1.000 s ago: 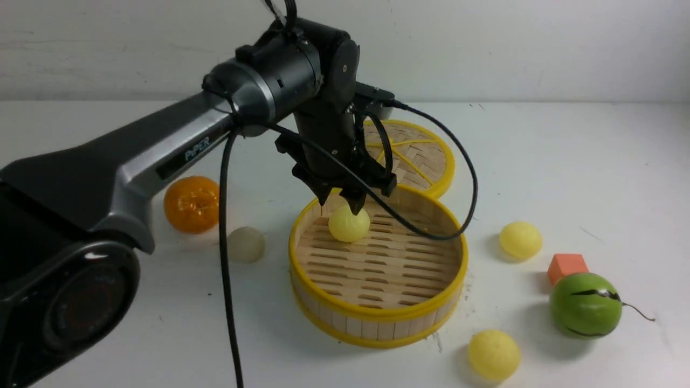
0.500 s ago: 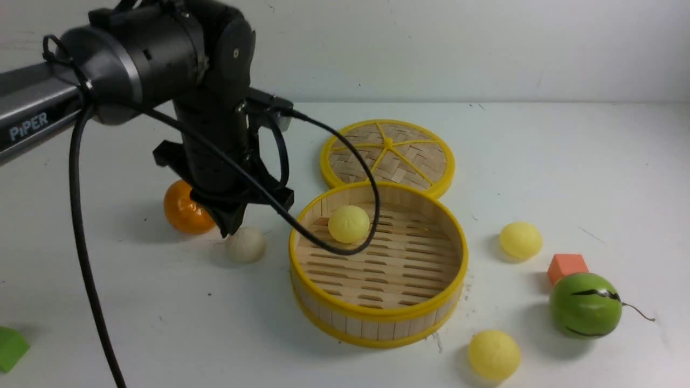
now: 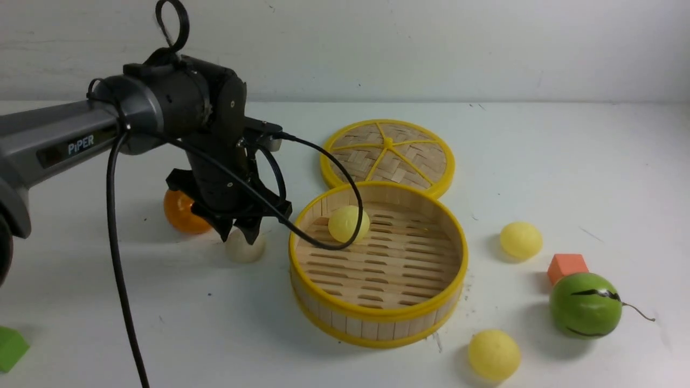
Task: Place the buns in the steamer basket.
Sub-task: Use the left arm to grab a steamed stuffed bun
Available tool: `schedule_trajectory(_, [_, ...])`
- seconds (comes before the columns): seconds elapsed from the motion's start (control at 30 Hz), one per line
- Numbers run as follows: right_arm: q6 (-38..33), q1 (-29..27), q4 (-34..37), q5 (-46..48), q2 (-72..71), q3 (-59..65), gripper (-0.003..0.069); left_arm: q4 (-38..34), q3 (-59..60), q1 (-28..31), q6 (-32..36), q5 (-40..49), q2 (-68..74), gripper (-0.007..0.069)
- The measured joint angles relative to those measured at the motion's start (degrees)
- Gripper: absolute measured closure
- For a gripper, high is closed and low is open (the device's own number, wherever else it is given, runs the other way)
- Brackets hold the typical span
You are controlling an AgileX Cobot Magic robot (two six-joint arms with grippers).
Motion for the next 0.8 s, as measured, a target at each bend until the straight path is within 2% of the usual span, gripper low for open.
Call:
schedule_trajectory(0.23, [0.00,0.00,0.00,0.00,0.00,0.00,0.0418,0.65,0.02,0.00,0.00,-4.22,0.54,0.0324])
schedule_trajectory(0.8, [0.00,0.00,0.00,0.00,0.00,0.00,0.0418,2.29,0.02,0.00,-0.04,-3.93,3.64,0.0406])
